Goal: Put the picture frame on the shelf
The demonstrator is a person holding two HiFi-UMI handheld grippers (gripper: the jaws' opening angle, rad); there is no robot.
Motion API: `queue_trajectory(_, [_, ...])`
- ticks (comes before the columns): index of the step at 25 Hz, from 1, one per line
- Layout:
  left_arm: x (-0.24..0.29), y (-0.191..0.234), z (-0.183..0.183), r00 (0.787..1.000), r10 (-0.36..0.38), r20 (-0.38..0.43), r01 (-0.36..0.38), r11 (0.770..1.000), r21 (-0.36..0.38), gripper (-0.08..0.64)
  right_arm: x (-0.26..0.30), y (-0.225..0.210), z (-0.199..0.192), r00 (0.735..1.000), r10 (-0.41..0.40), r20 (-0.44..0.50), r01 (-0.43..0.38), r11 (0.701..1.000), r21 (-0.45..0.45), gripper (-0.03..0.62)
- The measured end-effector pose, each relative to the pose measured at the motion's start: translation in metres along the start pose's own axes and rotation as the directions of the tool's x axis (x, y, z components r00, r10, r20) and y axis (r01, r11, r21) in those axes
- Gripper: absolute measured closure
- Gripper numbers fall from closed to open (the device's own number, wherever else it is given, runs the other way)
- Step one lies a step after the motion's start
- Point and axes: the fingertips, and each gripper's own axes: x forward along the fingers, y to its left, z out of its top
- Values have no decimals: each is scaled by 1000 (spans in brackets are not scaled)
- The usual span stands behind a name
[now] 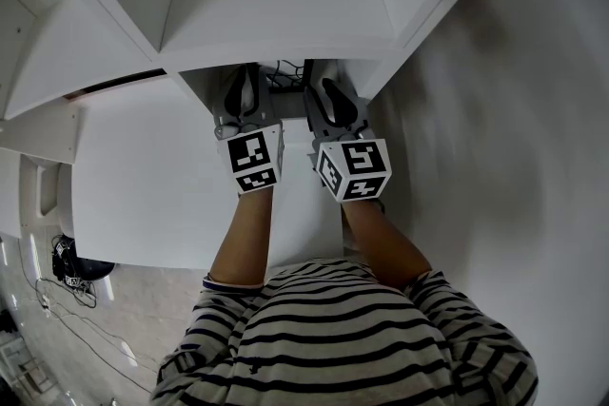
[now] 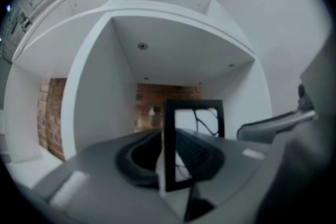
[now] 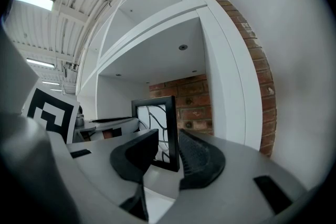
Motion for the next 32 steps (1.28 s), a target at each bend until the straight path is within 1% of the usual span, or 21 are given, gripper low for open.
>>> queue_trajectory(12, [0,0,-1,1000,4,-3,-4,1000,11,485,1,0,0,1000,4,-1,-4,1000,-2,480])
queue_trajectory(32, [-7,1,-1,1000,8,-7,-8,1000,16,465,-3,7,2,1000,13,1,-13,1000,1,480])
